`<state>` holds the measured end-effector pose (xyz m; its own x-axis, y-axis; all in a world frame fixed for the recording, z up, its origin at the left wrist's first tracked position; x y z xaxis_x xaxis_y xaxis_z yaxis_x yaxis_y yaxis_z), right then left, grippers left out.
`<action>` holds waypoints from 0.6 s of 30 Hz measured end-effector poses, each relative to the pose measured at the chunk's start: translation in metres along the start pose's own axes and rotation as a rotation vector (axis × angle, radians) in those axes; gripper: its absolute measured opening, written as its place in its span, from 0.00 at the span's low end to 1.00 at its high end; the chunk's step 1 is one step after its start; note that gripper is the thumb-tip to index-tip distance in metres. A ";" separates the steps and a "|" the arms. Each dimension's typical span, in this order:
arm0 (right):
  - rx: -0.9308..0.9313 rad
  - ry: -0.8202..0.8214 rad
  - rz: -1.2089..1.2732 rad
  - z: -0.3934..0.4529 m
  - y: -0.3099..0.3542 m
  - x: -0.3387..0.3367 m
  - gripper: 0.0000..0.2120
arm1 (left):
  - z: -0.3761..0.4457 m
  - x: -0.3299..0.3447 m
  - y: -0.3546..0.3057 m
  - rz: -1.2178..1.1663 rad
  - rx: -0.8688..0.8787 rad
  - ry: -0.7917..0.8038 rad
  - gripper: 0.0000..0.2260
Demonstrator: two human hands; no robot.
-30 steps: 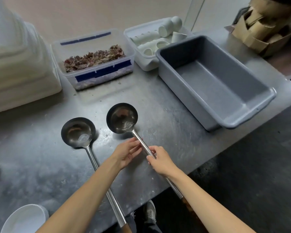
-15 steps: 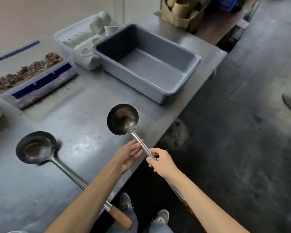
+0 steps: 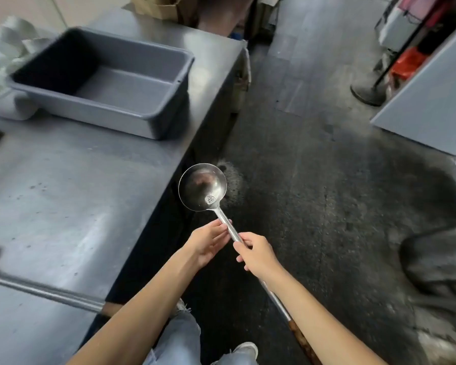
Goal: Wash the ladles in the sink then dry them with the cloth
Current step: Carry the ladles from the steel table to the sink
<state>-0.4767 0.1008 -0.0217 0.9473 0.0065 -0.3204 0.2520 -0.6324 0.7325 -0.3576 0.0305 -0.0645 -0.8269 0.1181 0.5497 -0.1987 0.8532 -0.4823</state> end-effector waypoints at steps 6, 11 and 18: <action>0.072 -0.147 0.122 -0.058 -0.090 -0.079 0.11 | 0.006 0.097 0.087 0.142 -0.106 0.086 0.11; 0.127 -0.292 0.200 -0.107 -0.162 -0.150 0.08 | 0.015 0.187 0.166 0.253 -0.183 0.158 0.09; 0.204 -0.480 0.345 -0.171 -0.252 -0.237 0.09 | 0.033 0.293 0.268 0.420 -0.301 0.280 0.10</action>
<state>-0.7305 0.3910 -0.0279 0.7606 -0.5436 -0.3548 -0.1406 -0.6716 0.7275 -0.6706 0.2769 -0.0547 -0.6242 0.5716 0.5326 0.3078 0.8065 -0.5048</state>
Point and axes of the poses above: each hand's wrist, its own z-axis towards the middle knuckle, its own x-axis out of the palm, y = z × x, the point moved 9 cm from there along z, towards the middle knuckle, and after that the axes turned 7 degrees about y, right-handed, at the moved point
